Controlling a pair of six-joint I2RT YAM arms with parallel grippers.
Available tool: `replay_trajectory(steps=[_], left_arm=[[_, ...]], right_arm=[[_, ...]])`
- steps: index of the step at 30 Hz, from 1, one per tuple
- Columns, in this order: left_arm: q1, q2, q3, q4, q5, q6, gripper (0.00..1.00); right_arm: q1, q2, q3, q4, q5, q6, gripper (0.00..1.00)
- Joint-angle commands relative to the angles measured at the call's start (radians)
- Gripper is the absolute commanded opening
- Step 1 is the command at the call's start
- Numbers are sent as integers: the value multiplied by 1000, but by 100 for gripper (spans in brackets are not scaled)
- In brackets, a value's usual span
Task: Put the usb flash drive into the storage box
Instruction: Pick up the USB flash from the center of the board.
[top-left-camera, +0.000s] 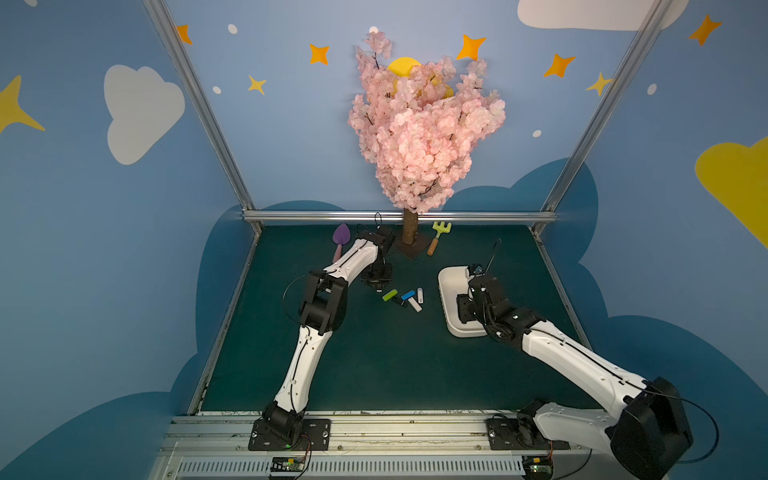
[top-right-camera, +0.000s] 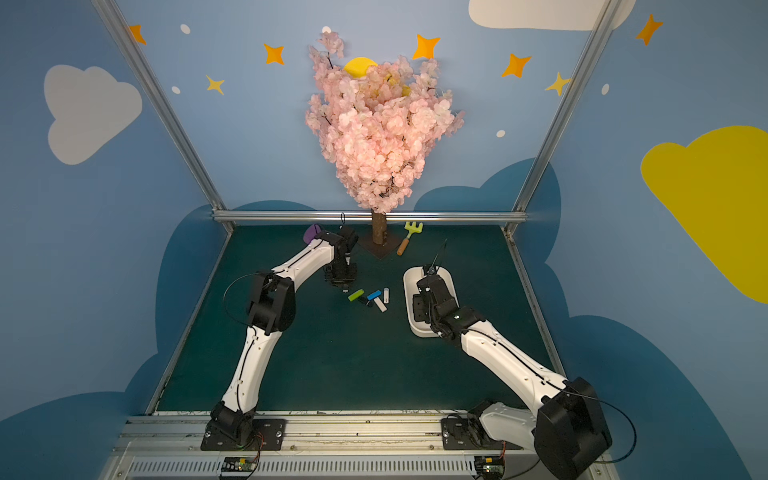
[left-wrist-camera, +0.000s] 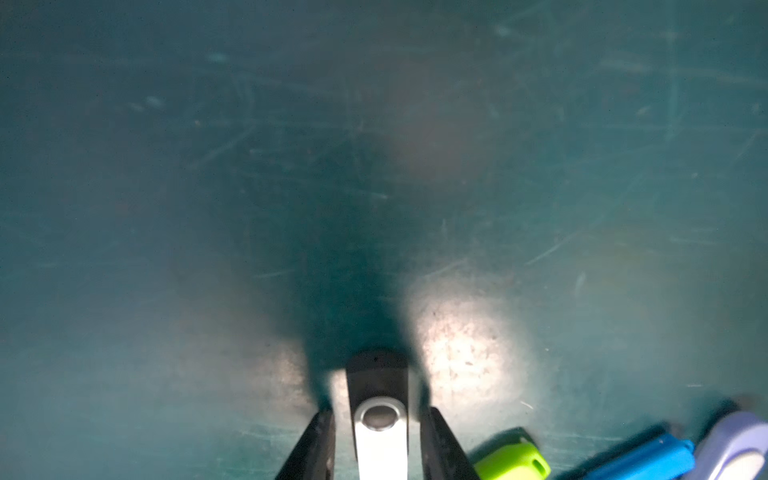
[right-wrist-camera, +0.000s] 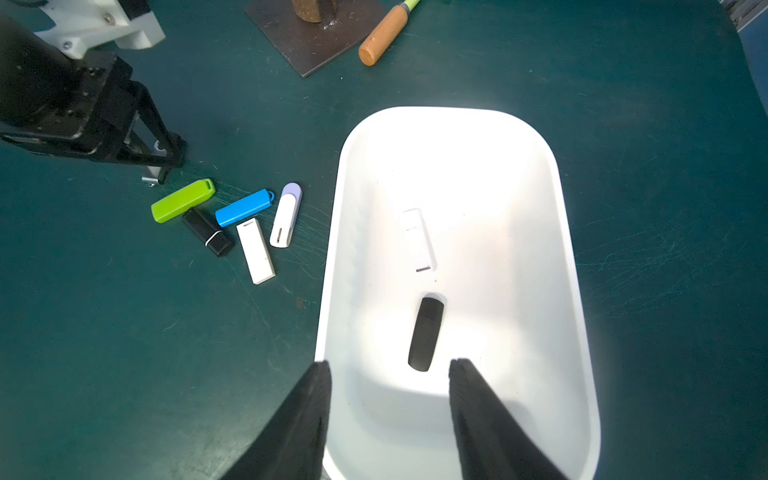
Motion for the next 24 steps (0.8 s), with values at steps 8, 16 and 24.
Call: replay_trajectory(steps=[8, 16, 24], left_arm=[[-15, 71, 79, -83, -83, 16, 22], [-25, 39, 99, -106, -89, 7, 13], [-98, -137, 75, -57, 14, 4, 11]], right_arm=[[-2, -6, 31, -28, 8, 13, 51], [-2, -3, 32, -30, 12, 18, 51], [-9, -91, -27, 17, 75, 77, 50]])
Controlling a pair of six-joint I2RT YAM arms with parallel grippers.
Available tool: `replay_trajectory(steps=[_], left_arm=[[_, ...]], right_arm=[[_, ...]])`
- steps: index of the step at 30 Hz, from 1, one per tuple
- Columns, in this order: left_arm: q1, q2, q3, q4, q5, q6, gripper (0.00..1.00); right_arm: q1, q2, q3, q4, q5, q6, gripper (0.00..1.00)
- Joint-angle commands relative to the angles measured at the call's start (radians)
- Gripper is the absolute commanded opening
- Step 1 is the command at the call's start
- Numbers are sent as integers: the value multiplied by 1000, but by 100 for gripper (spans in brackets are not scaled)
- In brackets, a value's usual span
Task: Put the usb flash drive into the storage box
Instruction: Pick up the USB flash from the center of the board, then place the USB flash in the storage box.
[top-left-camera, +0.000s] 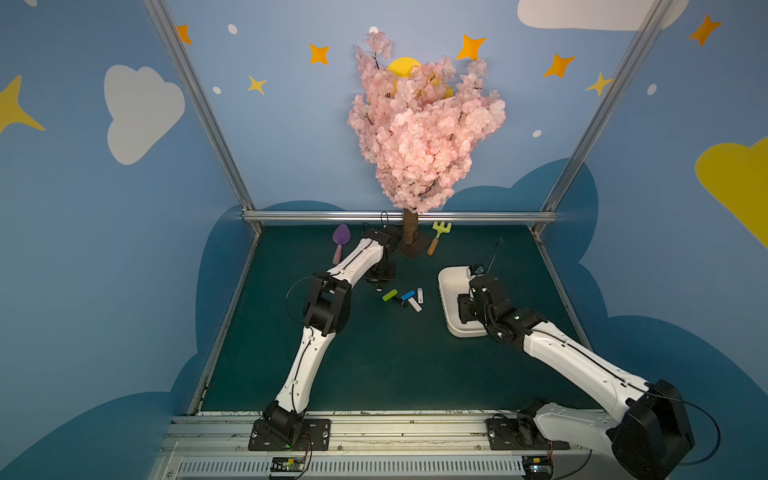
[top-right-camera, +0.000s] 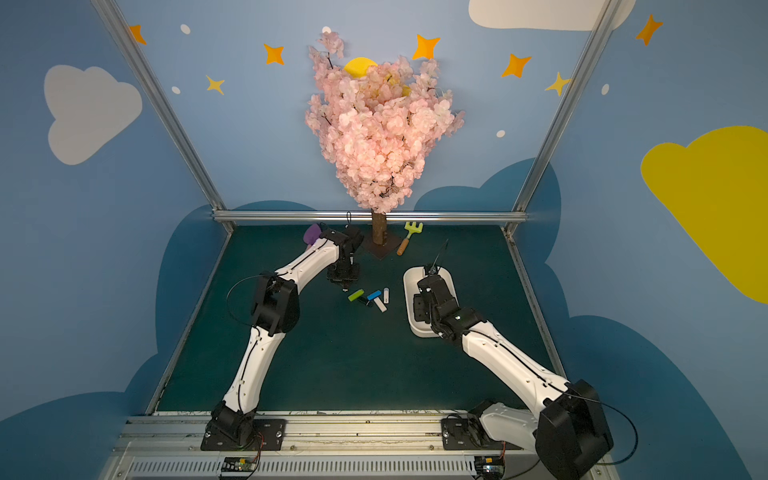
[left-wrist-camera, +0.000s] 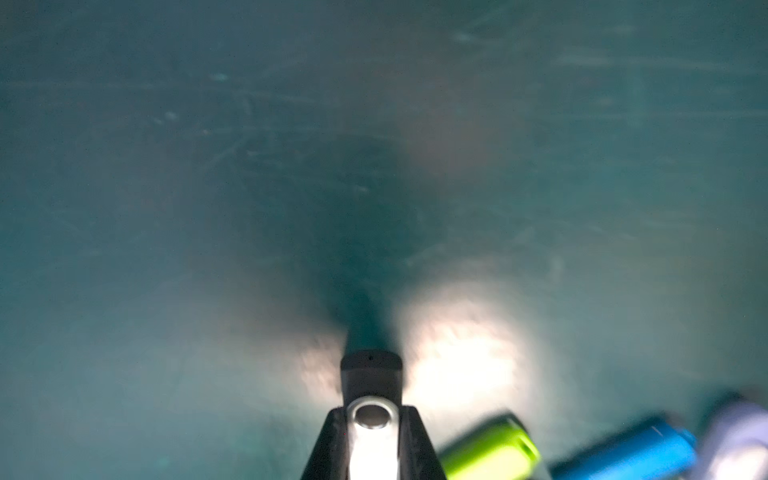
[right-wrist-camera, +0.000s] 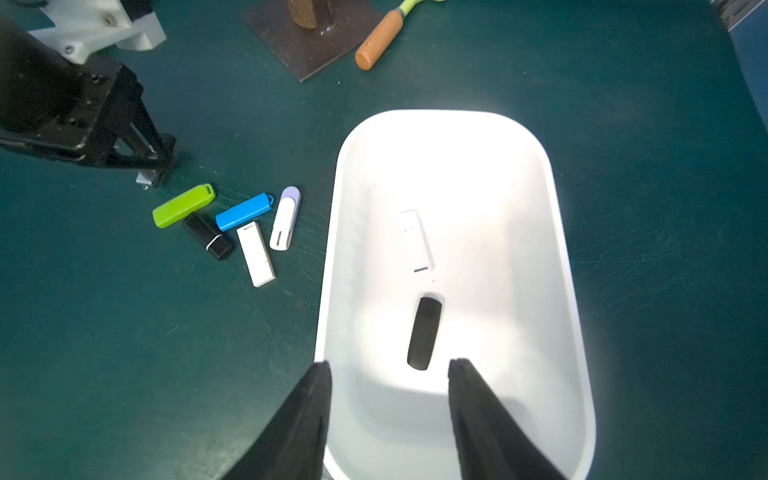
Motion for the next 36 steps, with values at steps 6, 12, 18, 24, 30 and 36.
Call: replay_trajectory(steps=[6, 12, 18, 24, 30, 36], left_arm=[[-154, -207, 8, 44, 115, -35, 12], [-245, -196, 48, 119, 251, -80, 13], [-288, -114, 105, 178, 361, -134, 13], [-316, -38, 143, 230, 414, -168, 14], [-322, 18, 173, 223, 391, -153, 20], [-321, 78, 248, 187, 400, -143, 36]], right_arm=[[-82, -114, -91, 34, 146, 110, 50], [-152, -160, -134, 42, 169, 204, 49], [-163, -170, -162, 44, 180, 215, 48], [-165, -153, -155, 46, 159, 212, 48], [-166, -142, -149, 50, 132, 215, 48], [-166, -154, -150, 51, 117, 215, 48]])
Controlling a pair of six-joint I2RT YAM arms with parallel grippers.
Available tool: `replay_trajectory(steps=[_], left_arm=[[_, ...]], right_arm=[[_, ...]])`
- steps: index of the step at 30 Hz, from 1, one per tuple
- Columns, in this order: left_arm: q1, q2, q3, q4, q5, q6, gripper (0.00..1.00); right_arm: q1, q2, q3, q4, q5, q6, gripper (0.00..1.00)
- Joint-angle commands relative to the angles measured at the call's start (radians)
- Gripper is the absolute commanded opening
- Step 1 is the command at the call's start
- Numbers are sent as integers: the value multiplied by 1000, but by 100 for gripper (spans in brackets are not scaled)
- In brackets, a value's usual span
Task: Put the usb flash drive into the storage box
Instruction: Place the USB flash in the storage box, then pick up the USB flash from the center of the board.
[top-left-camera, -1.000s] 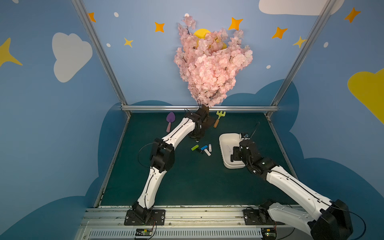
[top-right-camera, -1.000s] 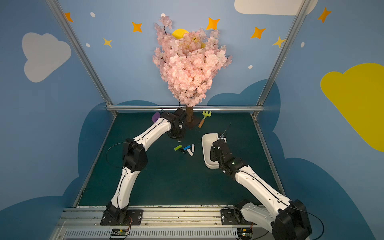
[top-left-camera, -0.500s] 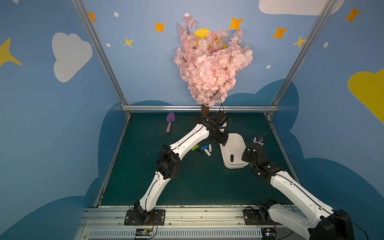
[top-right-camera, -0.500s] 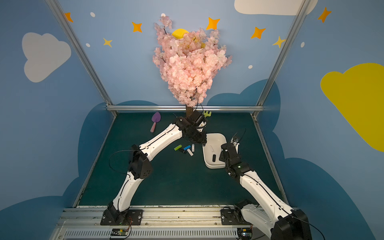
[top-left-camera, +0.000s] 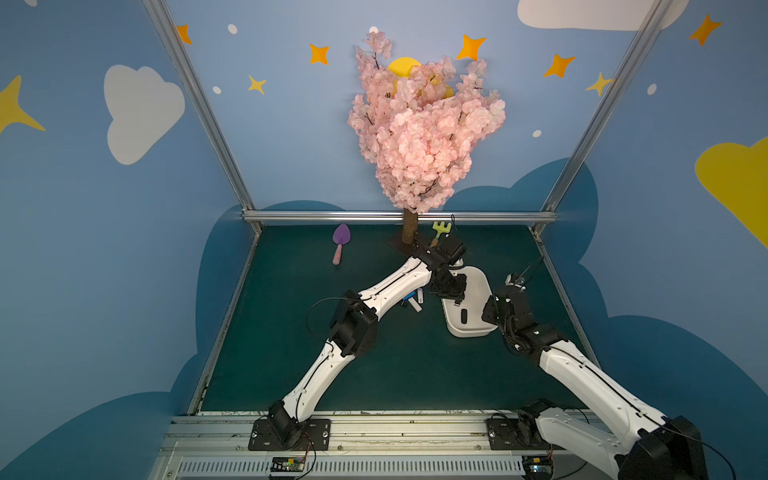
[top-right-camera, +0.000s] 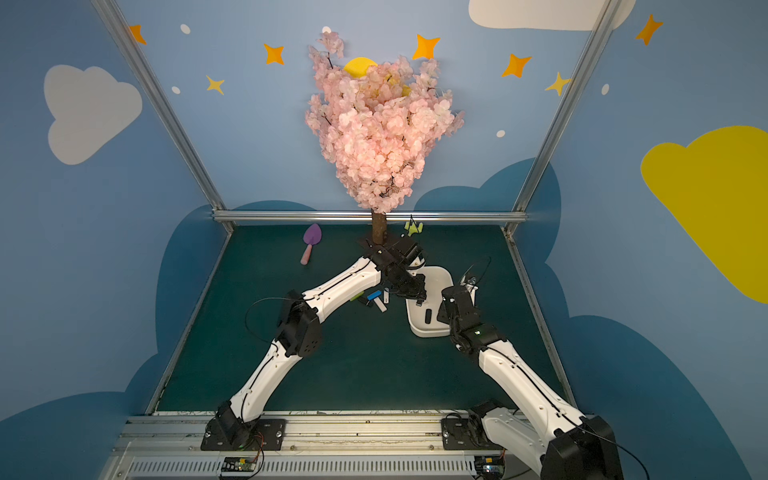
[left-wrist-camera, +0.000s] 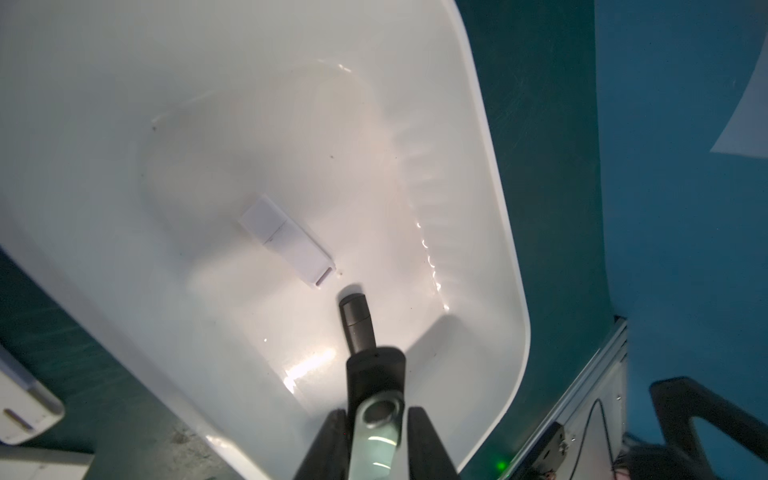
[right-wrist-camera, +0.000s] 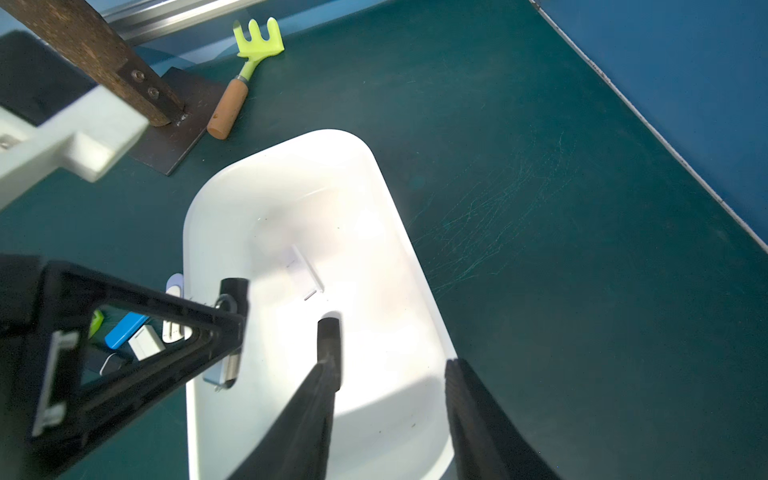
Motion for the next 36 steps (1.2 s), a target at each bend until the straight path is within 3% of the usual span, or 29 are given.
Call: replay_trajectory(steps=[1, 4, 8, 11, 14, 23, 27, 31, 36], left_arm=[[3, 26, 52, -26, 13, 12, 41], [4, 22, 65, -30, 15, 15, 48], [6, -37, 69, -84, -15, 44, 48], [9, -159, -6, -128, -110, 79, 47], [19, -400, -278, -60, -201, 112, 47], [223, -1204, -1163, 99, -302, 81, 49], [255, -1450, -1286, 8, -328, 88, 52], [300, -1625, -1373, -72, -391, 106, 57], [318, -1807, -1496, -33, -446, 115, 57]], right_arm=[[-4, -10, 8, 19, -6, 3, 48], [-5, -2, 8, 22, -14, 2, 48], [-4, 11, 13, 21, -22, -7, 48], [-4, 23, 14, 28, -110, -21, 48], [5, 57, 58, 73, -295, -125, 47], [174, 229, 204, 60, -503, -253, 46], [226, 381, 376, -73, -577, -289, 47], [252, 533, 532, -202, -573, -300, 47], [265, 754, 755, -420, -528, -344, 44]])
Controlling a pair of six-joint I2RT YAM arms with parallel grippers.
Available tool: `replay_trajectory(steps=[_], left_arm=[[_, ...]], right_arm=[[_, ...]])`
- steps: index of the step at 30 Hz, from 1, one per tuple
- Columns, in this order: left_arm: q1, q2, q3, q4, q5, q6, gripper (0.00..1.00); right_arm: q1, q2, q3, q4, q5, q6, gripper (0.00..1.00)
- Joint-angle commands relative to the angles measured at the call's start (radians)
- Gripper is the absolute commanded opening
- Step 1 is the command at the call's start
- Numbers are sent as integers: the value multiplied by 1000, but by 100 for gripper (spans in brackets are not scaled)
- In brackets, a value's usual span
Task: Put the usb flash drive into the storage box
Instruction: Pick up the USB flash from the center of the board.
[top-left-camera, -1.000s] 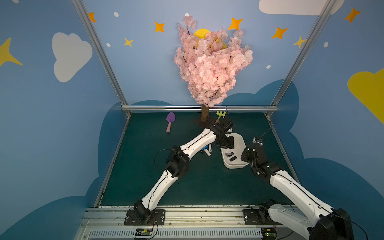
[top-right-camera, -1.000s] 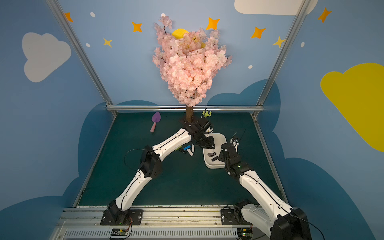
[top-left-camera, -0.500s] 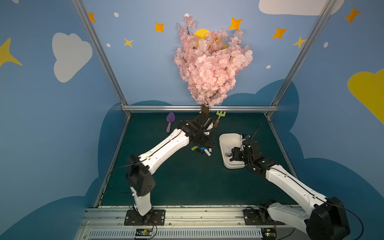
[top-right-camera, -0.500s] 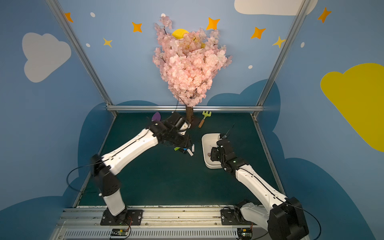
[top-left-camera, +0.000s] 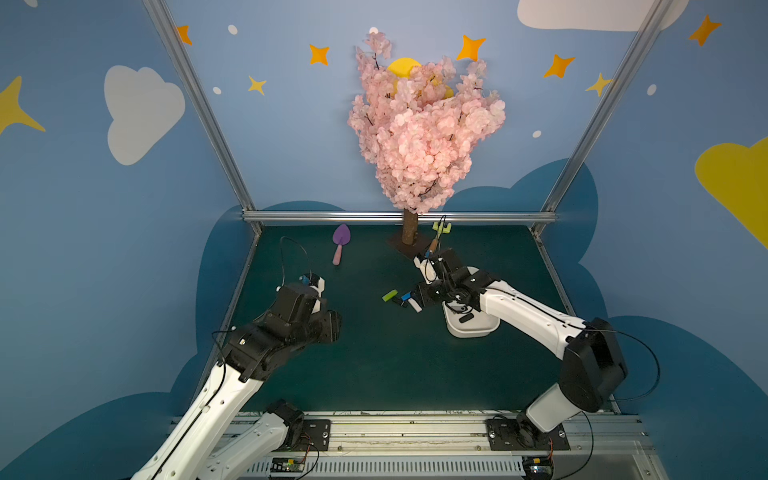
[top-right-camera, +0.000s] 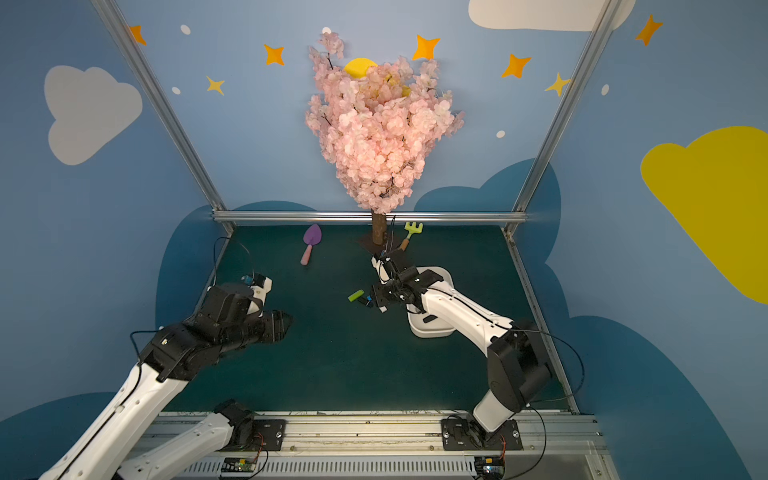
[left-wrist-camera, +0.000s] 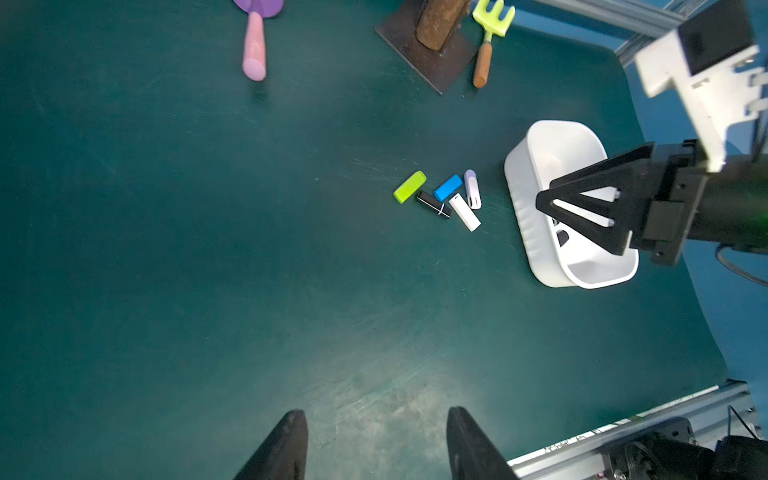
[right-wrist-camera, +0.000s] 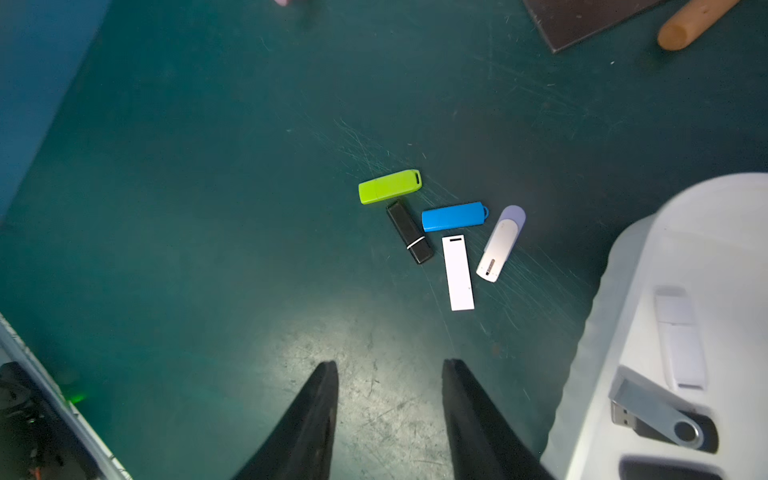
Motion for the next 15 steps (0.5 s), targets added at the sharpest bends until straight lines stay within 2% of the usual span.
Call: replay_trajectory(steps=[1, 5, 7, 15], left_arm=[[4, -96, -59, 11, -53, 17, 57], [5, -159, -68, 18, -48, 17, 60], [3, -165, -71, 15, -45, 12, 60], [2, -171, -73, 10, -63, 6, 60]], right_arm=[[7, 115, 101, -215, 25, -51, 44], [11, 225, 164, -251, 60, -71, 44], [17, 265, 183, -259, 90, -80, 48], [21, 349, 198, -241, 100, -96, 50]])
